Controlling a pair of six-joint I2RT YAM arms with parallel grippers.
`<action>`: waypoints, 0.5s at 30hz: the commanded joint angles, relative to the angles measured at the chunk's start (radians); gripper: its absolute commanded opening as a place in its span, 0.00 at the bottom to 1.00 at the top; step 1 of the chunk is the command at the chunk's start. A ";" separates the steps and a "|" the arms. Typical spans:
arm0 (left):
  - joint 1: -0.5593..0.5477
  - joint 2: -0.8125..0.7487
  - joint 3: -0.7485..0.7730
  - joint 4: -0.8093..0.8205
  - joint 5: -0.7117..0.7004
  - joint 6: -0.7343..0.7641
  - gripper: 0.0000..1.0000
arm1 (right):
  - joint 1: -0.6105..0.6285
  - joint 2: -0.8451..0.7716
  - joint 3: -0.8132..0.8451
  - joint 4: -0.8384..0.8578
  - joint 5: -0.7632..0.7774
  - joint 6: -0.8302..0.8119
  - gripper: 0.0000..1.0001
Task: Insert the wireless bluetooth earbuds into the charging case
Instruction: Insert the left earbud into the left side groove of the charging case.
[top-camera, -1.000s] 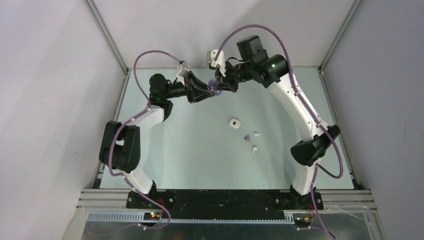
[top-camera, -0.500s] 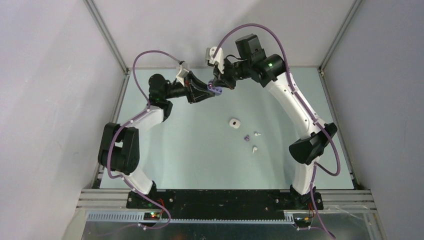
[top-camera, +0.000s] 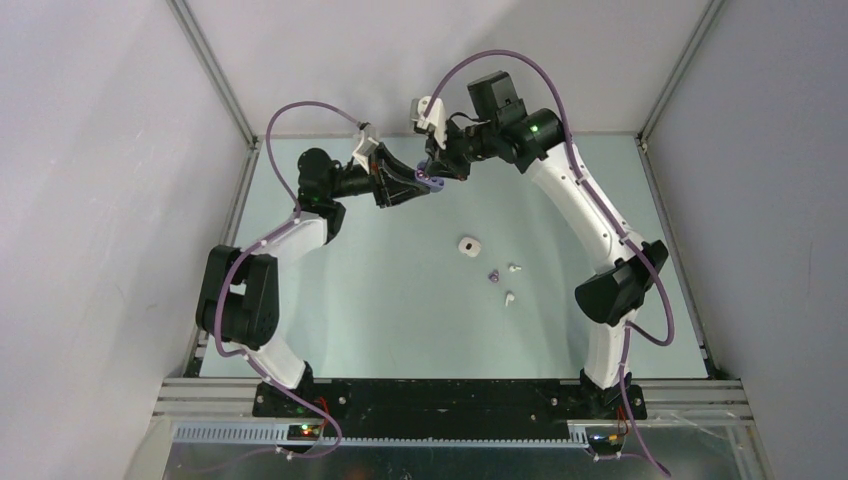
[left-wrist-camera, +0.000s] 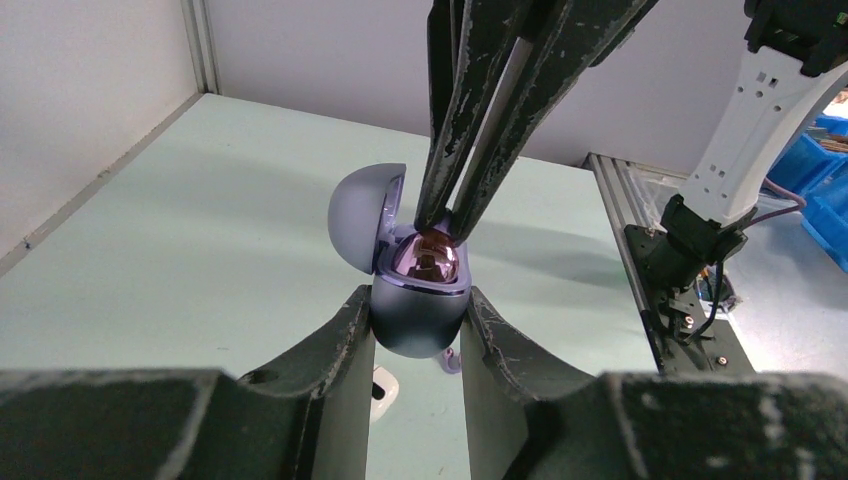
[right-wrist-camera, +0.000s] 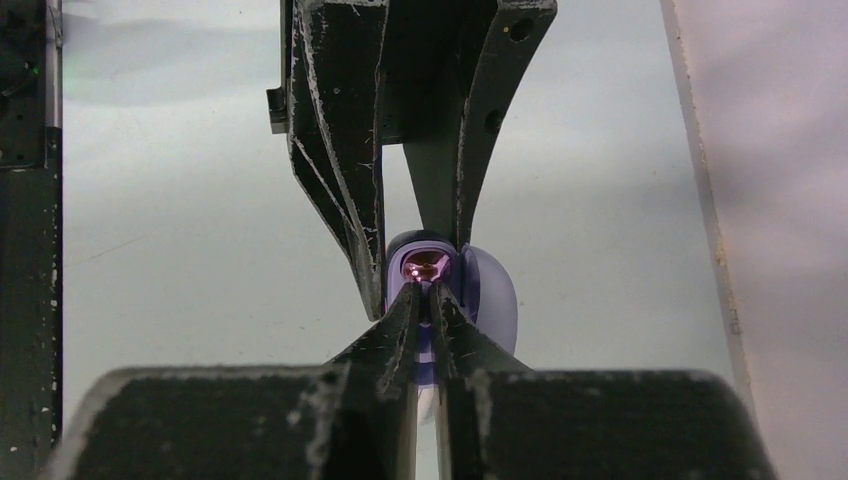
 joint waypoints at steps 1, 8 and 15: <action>-0.005 -0.045 0.010 0.027 0.013 0.028 0.00 | -0.005 0.013 -0.007 0.004 0.013 -0.020 0.13; -0.005 -0.037 0.012 0.022 0.010 0.024 0.00 | 0.025 -0.007 0.029 0.039 0.043 -0.015 0.32; -0.005 -0.024 0.019 0.023 0.005 0.020 0.00 | 0.039 -0.079 0.033 0.101 0.054 0.017 0.39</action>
